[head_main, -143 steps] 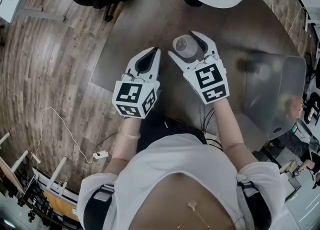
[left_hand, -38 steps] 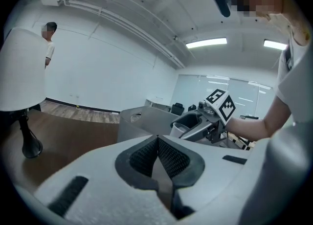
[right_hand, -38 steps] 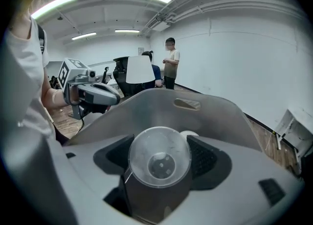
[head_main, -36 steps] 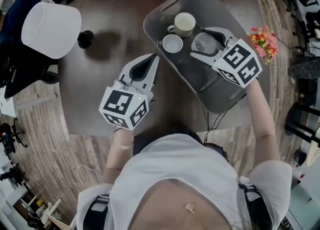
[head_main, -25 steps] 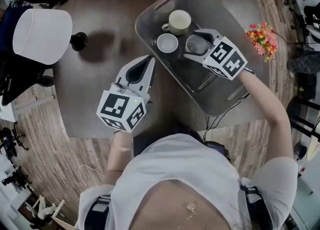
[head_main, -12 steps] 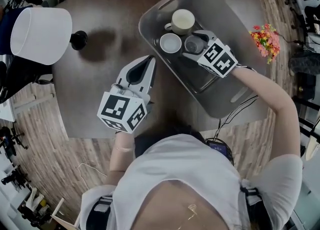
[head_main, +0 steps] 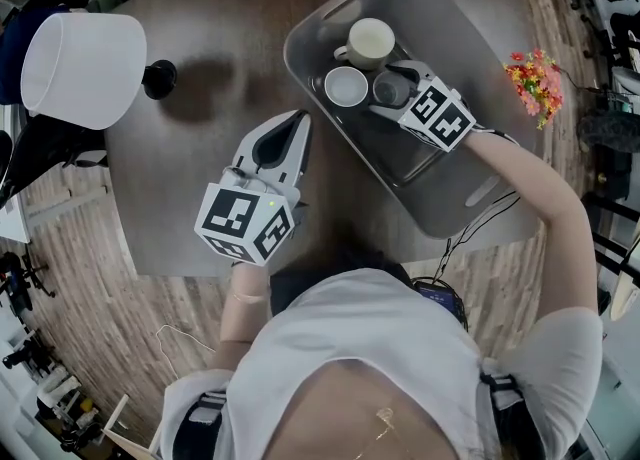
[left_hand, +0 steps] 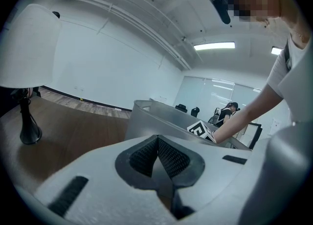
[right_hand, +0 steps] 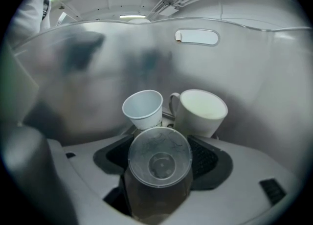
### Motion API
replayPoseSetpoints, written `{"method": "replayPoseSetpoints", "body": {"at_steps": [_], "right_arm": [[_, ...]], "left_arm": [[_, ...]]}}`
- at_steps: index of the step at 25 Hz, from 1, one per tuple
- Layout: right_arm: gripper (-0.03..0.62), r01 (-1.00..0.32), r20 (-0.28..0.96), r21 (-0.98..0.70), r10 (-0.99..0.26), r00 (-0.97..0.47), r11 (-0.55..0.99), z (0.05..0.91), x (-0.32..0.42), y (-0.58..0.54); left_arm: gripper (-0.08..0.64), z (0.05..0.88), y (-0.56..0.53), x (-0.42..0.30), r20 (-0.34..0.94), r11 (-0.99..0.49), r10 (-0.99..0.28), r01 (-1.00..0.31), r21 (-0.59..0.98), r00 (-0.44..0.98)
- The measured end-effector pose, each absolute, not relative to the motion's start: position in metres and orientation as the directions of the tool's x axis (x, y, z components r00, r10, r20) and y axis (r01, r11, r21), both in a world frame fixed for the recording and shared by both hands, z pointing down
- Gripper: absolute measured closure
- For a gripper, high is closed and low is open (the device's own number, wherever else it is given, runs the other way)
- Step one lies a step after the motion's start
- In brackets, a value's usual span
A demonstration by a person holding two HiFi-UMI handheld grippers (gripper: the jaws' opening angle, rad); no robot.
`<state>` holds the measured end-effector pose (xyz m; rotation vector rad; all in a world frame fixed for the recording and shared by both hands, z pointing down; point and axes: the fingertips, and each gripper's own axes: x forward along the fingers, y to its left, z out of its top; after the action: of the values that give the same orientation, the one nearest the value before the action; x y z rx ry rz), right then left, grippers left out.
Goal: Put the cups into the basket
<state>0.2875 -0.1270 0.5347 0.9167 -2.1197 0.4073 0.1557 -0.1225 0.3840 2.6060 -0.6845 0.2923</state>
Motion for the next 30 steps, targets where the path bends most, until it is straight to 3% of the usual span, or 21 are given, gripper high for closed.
{"method": "replayPoseSetpoints", "body": {"at_steps": [9, 14, 21, 30], "right_arm": [[0.245, -0.733, 0.774, -0.056, -0.435, -0.461, 0.678, 0.54, 0.286, -0.123], [0.188, -0.725, 0.785, -0.035, -0.431, -0.446, 0.688, 0.537, 0.288, -0.121], [0.17, -0.723, 0.778, -0.02, -0.443, -0.445, 0.691, 0.509, 0.287, -0.115], [0.172, -0.799, 0.726, 0.109, -0.596, -0.342, 0.592, 0.441, 0.311, -0.106]], "left_arm": [[0.549, 0.387, -0.118, 0.155, 0.309, -0.784, -0.411, -0.506, 0.359, 0.858], [0.549, 0.383, -0.116, 0.156, 0.303, -0.786, -0.413, -0.504, 0.357, 0.859], [0.549, 0.379, -0.111, 0.152, 0.295, -0.789, -0.409, -0.497, 0.361, 0.863], [0.549, 0.363, -0.1, 0.146, 0.281, -0.813, -0.401, -0.48, 0.329, 0.872]]}}
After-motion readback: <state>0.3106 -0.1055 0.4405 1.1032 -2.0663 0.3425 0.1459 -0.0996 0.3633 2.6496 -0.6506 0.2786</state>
